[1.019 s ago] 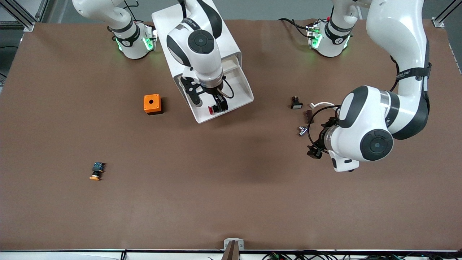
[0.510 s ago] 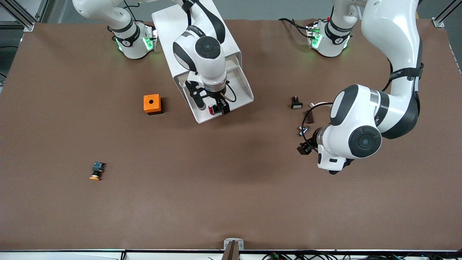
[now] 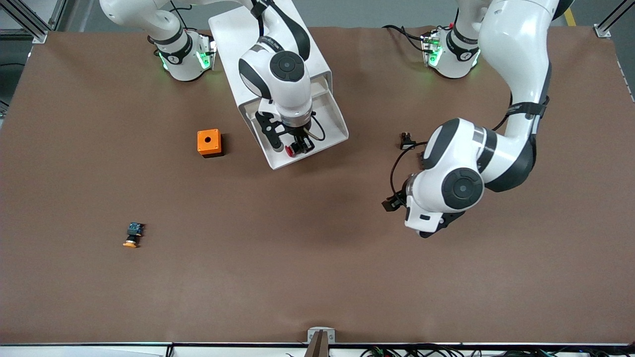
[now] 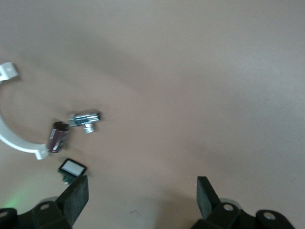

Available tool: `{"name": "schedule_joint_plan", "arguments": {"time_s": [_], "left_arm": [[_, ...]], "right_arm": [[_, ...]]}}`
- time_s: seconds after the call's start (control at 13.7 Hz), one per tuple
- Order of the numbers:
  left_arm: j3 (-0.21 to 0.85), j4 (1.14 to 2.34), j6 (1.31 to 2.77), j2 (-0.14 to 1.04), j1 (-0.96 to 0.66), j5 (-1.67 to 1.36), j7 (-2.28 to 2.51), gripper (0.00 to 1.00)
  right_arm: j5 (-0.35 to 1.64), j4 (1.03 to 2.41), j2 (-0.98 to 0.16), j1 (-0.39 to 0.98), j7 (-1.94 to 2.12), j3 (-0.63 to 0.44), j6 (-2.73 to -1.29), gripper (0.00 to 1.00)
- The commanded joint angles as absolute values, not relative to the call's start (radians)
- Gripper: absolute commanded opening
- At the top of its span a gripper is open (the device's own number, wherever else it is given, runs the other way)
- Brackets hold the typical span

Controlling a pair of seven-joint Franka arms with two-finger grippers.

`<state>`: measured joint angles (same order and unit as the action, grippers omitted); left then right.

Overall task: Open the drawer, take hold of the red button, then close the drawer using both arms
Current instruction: 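Lift the red button out with the right gripper while the left gripper approaches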

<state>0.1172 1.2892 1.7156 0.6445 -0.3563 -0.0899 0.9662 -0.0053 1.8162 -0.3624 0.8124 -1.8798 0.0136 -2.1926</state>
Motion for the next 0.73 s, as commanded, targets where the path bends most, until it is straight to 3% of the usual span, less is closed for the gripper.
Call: {"name": "schedule_joint_plan", "arguments": {"time_s": [0.0, 0.29, 0.66], "left_arm": [[0.117, 1.301, 1.764, 0.656, -0.396, -0.095, 0.979, 1.00], [0.117, 1.307, 1.810, 0.672, -0.448, -0.159, 0.985, 1.00], [0.117, 1.338, 1.885, 0.686, -0.531, -0.160, 1.015, 1.00]], "right_arm": [[-0.034, 1.809, -0.356, 0.827, -1.862, 0.003, -2.194, 0.05], [-0.034, 1.732, -0.331, 0.784, -1.757, -0.003, -2.105, 0.00], [0.035, 1.652, -0.285, 0.599, -1.327, 0.002, -1.976, 0.00]]}}
